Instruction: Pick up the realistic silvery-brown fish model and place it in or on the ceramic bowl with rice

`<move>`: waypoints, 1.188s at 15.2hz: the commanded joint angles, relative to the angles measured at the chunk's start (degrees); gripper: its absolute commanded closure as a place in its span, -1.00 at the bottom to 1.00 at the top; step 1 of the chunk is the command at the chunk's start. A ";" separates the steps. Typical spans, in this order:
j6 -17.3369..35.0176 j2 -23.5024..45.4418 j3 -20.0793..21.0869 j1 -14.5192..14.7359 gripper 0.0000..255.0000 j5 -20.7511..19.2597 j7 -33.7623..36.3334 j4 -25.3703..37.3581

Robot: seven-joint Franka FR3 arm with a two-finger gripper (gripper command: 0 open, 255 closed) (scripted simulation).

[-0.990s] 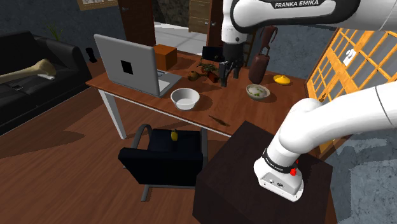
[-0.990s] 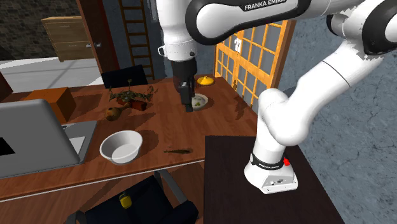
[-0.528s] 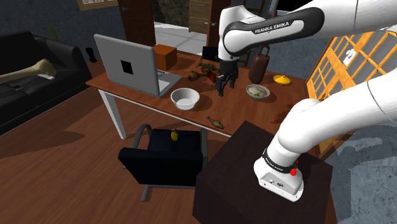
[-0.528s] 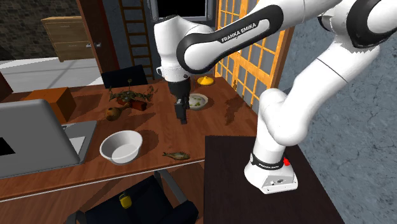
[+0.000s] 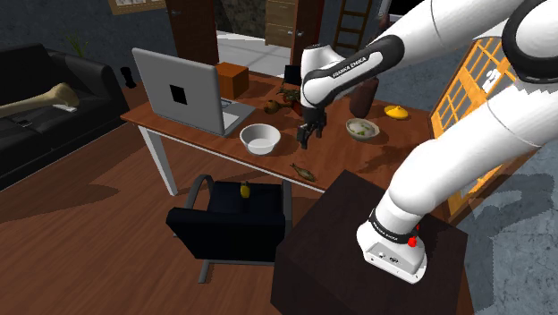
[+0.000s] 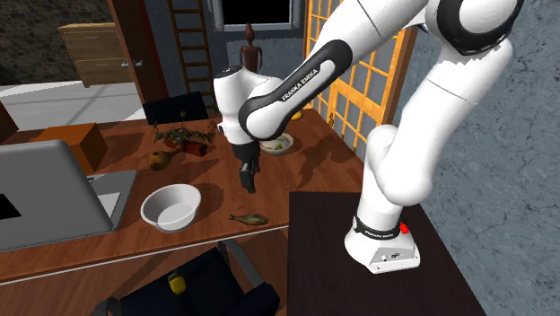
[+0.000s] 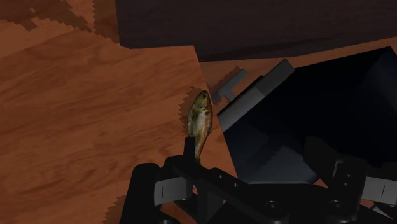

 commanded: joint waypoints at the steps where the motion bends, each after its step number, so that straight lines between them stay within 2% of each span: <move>1: 4.88 4.56 -1.06 -0.73 -1.00 -0.70 -0.85 -0.06; 7: 17.15 18.73 -3.18 -2.13 -1.00 -1.12 -2.80 2.23; 13: 27.13 33.68 -4.00 -3.98 -1.00 0.64 -5.69 7.57; 18: 30.81 37.98 -3.65 -4.63 -1.00 1.24 -6.20 8.23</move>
